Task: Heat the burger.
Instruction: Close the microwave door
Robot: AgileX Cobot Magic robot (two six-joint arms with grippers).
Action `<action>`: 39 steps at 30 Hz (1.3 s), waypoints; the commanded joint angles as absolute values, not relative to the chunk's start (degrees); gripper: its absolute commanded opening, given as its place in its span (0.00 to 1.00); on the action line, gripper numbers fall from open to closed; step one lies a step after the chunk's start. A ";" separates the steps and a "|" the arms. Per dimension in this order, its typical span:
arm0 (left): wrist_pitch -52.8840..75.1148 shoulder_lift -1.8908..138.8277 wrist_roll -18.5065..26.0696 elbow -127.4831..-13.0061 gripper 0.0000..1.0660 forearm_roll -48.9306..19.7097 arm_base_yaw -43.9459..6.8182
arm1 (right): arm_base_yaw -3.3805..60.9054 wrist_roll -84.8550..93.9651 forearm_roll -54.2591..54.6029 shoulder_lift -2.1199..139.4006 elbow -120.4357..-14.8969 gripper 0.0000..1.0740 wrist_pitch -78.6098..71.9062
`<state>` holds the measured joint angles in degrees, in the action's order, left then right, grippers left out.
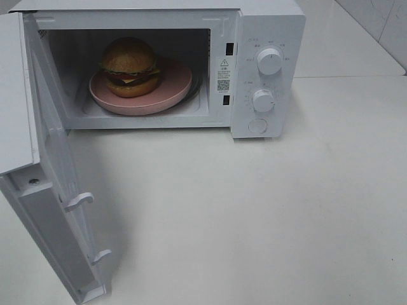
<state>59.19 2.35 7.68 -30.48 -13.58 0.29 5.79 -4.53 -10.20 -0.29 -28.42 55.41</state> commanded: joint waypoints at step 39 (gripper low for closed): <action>-10.89 39.30 7.62 -12.43 0.00 -15.58 -0.40 | 5.50 -4.30 -10.03 -1.66 -28.30 0.66 54.89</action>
<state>-6.36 38.50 7.68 -13.46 -15.13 0.06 5.79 -4.53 -10.20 -0.29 -28.42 55.41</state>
